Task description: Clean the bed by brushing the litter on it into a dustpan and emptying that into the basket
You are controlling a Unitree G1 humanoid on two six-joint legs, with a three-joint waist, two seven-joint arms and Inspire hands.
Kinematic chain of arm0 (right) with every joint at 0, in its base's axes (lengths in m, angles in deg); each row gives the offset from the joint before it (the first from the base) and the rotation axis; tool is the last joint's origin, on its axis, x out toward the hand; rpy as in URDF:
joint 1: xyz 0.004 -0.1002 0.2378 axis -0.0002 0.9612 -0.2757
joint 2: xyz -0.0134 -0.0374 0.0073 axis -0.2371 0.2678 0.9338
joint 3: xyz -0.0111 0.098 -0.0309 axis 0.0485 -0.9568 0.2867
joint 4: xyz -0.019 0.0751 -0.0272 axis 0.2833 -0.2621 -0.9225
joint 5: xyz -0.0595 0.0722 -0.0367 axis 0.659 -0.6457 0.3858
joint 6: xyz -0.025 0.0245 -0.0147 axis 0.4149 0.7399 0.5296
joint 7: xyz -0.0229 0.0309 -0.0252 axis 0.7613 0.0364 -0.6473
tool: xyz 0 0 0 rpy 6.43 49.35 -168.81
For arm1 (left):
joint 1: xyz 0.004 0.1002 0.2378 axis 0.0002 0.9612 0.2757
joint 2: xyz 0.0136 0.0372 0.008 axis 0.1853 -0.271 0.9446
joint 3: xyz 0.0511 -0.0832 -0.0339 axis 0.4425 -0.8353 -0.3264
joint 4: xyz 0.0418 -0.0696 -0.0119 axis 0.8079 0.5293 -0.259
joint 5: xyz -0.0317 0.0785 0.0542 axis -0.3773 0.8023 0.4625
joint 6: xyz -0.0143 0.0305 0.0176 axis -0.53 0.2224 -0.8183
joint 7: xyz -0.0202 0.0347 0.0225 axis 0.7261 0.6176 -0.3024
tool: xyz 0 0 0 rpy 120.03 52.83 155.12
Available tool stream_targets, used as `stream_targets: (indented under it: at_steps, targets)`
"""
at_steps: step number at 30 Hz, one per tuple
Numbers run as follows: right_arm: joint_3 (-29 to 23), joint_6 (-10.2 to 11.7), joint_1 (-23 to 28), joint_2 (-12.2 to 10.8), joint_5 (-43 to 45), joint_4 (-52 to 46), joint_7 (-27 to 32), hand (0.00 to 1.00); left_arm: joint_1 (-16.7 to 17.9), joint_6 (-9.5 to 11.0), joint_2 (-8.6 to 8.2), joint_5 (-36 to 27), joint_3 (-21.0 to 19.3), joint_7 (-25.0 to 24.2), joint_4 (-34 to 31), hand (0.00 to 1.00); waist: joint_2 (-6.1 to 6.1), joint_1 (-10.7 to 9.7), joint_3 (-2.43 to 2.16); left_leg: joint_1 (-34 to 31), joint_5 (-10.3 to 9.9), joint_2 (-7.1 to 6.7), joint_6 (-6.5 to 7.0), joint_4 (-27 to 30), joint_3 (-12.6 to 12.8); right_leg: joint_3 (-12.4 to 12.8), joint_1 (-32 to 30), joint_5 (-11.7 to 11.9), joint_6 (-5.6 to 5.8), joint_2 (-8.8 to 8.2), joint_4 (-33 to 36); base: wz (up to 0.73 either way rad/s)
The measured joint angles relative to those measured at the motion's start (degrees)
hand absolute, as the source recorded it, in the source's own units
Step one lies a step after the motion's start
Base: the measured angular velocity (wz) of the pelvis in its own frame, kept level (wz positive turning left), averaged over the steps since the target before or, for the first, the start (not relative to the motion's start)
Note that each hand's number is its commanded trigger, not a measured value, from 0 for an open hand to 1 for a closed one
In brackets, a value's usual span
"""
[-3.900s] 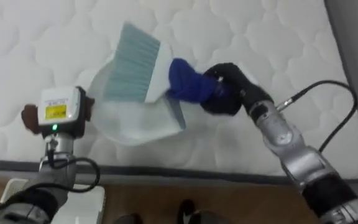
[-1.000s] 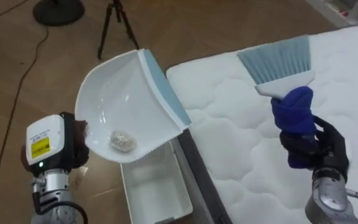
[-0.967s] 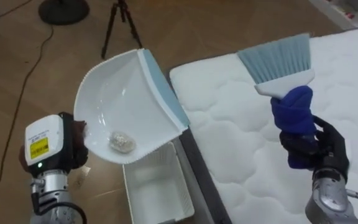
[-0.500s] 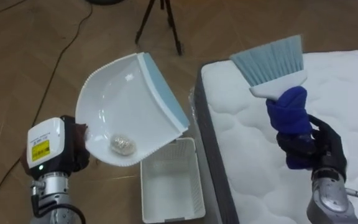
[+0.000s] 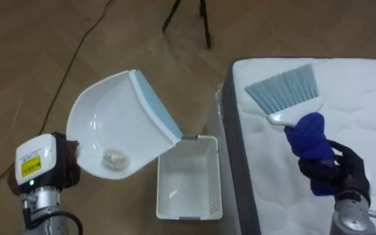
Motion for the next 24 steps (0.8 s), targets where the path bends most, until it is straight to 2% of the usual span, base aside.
stream_targets:
  at_steps: [2, 4, 6, 9, 10, 11, 13, 14, 16, 19, 21, 23, 24]
  targets:
    - [0.0, 1.26, -1.76, 0.04, 1.02, 2.4, 0.01, 0.0, -0.88, -0.04, 2.44, 0.07, 1.54, 0.28, 1.88, 1.0, 1.03, -1.68, 0.34, -1.4, 0.24, -0.72, 0.15, 0.15, -0.37, -0.59, -1.63, -0.31, 0.34, -1.04, 1.22, 0.14]
    - [-0.02, 1.25, -1.91, 0.2, 1.19, 2.8, 0.03, 0.0, -2.5, -0.2, 3.46, 0.12, 2.87, 0.28, 3.31, 1.0, 1.69, -2.57, 0.68, -2.38, 0.49, -1.68, 0.44, 0.22, -0.44, -0.89, -3.34, -0.93, 0.54, -2.44, 3.39, 0.19]
    - [0.01, 1.26, -1.93, 0.21, 1.49, 2.97, 0.04, 0.0, -3.59, -0.18, 3.8, 0.24, 3.12, 0.27, 3.59, 1.0, 2.35, -3.36, 0.77, -3.62, 0.61, -2.53, 0.65, 0.51, -0.34, -0.84, -5.22, -1.51, 0.71, -3.65, 5.35, 0.13]
    - [0.18, 1.38, -2.43, 0.25, 3.57, 6.1, -0.07, 0.0, -7.0, -0.62, 5.54, 0.58, 5.37, 0.26, 6.39, 1.0, 2.69, -4.64, 0.78, -4.69, 0.85, -4.19, 1.05, 0.69, 0.24, 0.17, -7.69, -2.93, 1.3, -5.82, 9.01, 0.18]
    - [0.4, 1.36, -2.29, 0.38, 3.59, 6.89, -0.02, 0.0, -7.87, -1.51, 6.55, 1.45, 6.61, 0.14, 6.98, 1.0, 3.05, -5.41, 0.79, -5.05, 0.85, -4.79, 1.05, 1.02, 0.35, 0.55, -8.51, -3.36, 1.37, -6.53, 10.59, 0.21]
    - [0.4, 1.36, -2.13, 0.59, 3.6, 6.97, 0.17, 0.0, -8.79, -2.27, 7.65, 1.64, 8.01, 0.06, 7.24, 1.0, 3.62, -5.69, 0.8, -5.89, 0.85, -4.82, 1.05, 1.14, 1.31, 0.72, -9.77, -3.41, 1.37, -7.03, 11.61, 0.15]
    - [0.4, 1.33, -2.19, 1.02, 4.54, 7.06, 0.37, 0.0, -10.62, -3.61, 8.66, 1.62, 9.83, -0.59, 7.96, 1.0, 4.61, -5.72, 0.83, -7.47, 0.86, -4.89, 1.05, 1.49, 2.14, 1.29, -11.49, -3.46, 1.43, -7.29, 12.08, -0.07]
    - [0.46, 1.25, -2.19, 1.01, 5.19, 7.07, 0.37, 0.0, -11.16, -3.93, 8.96, 1.7, 10.05, -1.02, 8.29, 1.0, 4.74, -5.66, 0.83, -7.82, 0.87, -5.01, 1.04, 1.6, 2.43, 1.58, -12.23, -3.53, 1.51, -7.5, 12.62, -0.12]
    - [1.12, 1.2, -2.09, 1.01, 6.6, 7.07, 0.41, 0.0, -12.61, -5.72, 9.64, 2.7, 11.57, -1.98, 9.44, 1.0, 5.15, -6.81, 0.79, -8.41, 0.87, -5.8, 1.0, 1.88, 3.01, 2.52, -13.44, -4.42, 2.09, -8.43, 14.36, 0.0]
    - [1.12, 1.52, -2.35, 1.15, 10.66, 6.88, 0.55, 0.0, -13.43, -6.92, 10.1, 5.44, 12.08, -3.58, 9.47, 1.0, 5.47, -7.44, 0.76, -8.84, 0.74, -5.67, 0.75, 1.76, 4.19, 2.82, -14.23, -4.69, 1.96, -8.78, 14.87, -0.01]
    - [1.11, 1.67, -2.46, 1.28, 12.43, 6.56, 0.55, 0.0, -13.52, -7.75, 10.31, 7.34, 12.09, -4.47, 9.43, 1.0, 5.85, -8.51, 0.81, -9.6, 0.7, -5.3, -0.14, 1.87, 5.53, 2.9, -14.77, -4.9, 1.89, -9.03, 15.16, 0.06]
    - [1.11, 1.86, -1.31, 1.67, 12.7, 3.74, 0.57, 0.0, -13.55, -8.48, 10.89, 9.89, 12.18, -6.19, 8.43, 1.0, 6.13, -8.88, 0.65, -11.3, 0.39, -2.8, -2.44, 1.99, 11.59, 3.32, -16.34, -5.01, 1.8, -9.25, 15.62, 0.08]
    - [1.12, 1.9, -1.19, 1.68, 12.7, 3.26, 0.56, 0.0, -13.56, -8.57, 11.37, 10.56, 12.52, -6.52, 8.32, 1.0, 6.17, -9.01, 0.67, -11.57, 0.36, -2.37, -2.59, 1.93, 12.78, 3.52, -16.68, -5.08, 1.79, -9.24, 15.67, 0.03]
